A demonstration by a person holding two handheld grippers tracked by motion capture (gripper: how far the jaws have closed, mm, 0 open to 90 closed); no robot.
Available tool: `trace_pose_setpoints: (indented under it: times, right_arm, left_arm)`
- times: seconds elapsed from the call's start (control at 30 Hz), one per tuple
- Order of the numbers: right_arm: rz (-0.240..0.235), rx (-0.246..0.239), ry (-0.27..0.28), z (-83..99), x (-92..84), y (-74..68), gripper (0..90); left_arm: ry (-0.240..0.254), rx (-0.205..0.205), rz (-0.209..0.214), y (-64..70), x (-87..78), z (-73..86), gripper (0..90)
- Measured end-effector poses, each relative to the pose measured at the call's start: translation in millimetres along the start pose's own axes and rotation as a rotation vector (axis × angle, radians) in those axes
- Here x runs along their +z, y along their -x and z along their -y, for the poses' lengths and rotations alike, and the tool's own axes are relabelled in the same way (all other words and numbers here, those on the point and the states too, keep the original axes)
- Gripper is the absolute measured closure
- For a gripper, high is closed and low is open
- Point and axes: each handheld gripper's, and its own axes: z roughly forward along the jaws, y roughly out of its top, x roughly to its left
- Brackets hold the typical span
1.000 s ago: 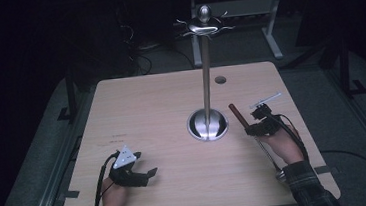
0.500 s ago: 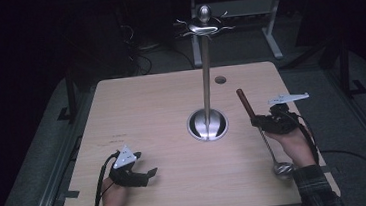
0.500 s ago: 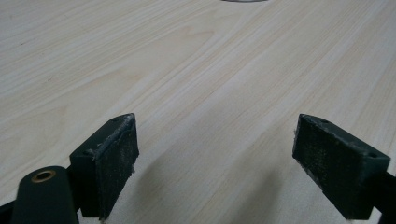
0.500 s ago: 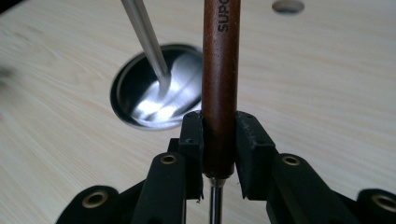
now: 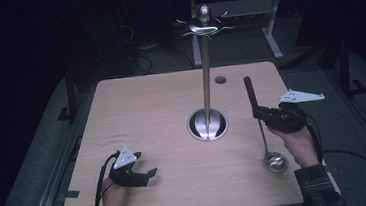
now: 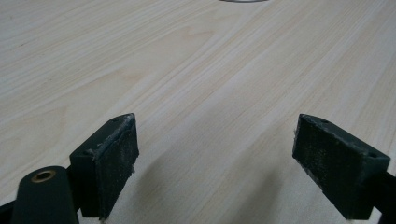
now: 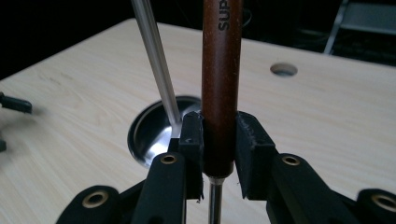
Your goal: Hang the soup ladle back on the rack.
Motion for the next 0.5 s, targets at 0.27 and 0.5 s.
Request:
trace_pose_setpoints:
  times: [0.27,0.5]
  right_arm:
    - [-0.023,-0.025,0.093,-14.4,-10.6,-7.0,74.0]
    - [-0.064,-0.04,0.14,-32.6,-12.8,-8.5,74.0]
  left_arm:
    - [-0.001,-0.003,0.002,0.3,0.0,0.0,14.0]
    - [-0.011,0.004,0.0,-0.2,-0.7,-0.5,14.0]
